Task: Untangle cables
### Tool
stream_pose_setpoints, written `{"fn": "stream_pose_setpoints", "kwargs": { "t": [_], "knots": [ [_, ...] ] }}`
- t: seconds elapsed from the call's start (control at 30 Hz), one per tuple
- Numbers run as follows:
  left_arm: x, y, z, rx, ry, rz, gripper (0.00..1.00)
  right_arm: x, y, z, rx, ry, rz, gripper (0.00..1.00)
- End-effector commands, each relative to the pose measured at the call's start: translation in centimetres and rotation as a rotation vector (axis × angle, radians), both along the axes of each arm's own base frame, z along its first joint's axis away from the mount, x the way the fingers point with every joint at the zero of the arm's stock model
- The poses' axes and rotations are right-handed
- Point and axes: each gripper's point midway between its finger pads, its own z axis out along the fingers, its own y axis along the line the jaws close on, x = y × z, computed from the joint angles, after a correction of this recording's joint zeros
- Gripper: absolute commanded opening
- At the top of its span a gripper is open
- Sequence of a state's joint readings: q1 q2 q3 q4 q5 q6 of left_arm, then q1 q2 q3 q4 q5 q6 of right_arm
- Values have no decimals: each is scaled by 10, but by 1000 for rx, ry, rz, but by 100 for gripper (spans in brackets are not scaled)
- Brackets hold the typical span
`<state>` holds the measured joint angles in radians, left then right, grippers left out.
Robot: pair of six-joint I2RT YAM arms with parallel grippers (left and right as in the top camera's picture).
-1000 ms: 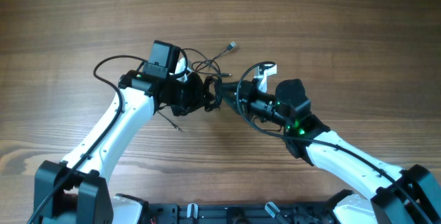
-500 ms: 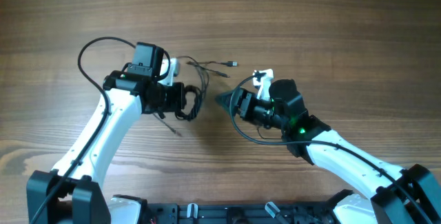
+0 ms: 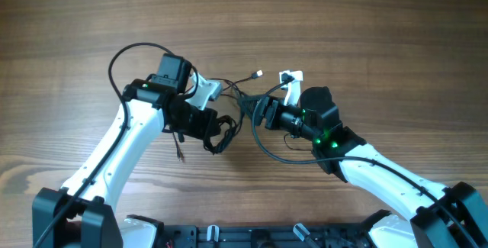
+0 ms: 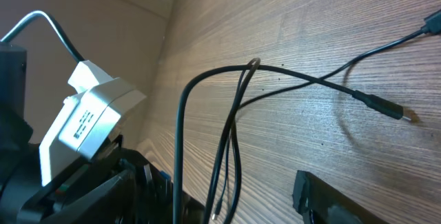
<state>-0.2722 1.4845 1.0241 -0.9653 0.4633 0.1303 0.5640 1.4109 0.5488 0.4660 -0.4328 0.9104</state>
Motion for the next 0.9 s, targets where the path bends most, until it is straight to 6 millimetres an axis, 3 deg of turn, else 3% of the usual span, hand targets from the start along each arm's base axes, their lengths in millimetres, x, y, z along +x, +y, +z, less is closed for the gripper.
{"fn": "stream_pose_setpoints", "kwargs": {
  "t": [0.0, 0.13, 0.2, 0.33, 0.37, 0.47, 0.5, 0.57, 0.67, 0.7, 0.87],
  "knots": [
    [-5, -9, 6, -30, -9, -27, 4, 1, -1, -2, -48, -41, 6, 62],
    [-6, -17, 18, -92, -4, -4, 4, -4, -3, -14, -85, 0, -7, 47],
    [-5, -30, 35, -189, -38, -27, 4, -6, 2, -11, -69, 6, -2, 48],
    [-4, -32, 49, -219, -92, -35, 4, -14, 14, -7, -61, -17, 30, 47],
    [-4, -33, 53, -231, -100, -39, 4, -16, 15, -12, -76, -9, 25, 43],
    [-3, -33, 65, -243, -154, -37, 4, -19, 16, -30, -102, 51, 14, 11],
    [0, -29, 67, -235, -173, -27, 4, -20, 15, -36, -100, 95, 1, 4],
    [10, -11, 67, -161, -203, 65, 4, -27, 19, -43, -71, 174, 16, 4],
    [33, 27, 58, 9, -240, 269, 4, -42, 32, -32, 15, 236, 101, 5],
    [36, 31, 57, 24, -244, 301, 4, -46, 37, -25, 55, 252, 133, 4],
    [37, 5, 67, -77, -255, 255, 4, -41, 49, 15, 217, 214, 158, 4]
  ]
}}
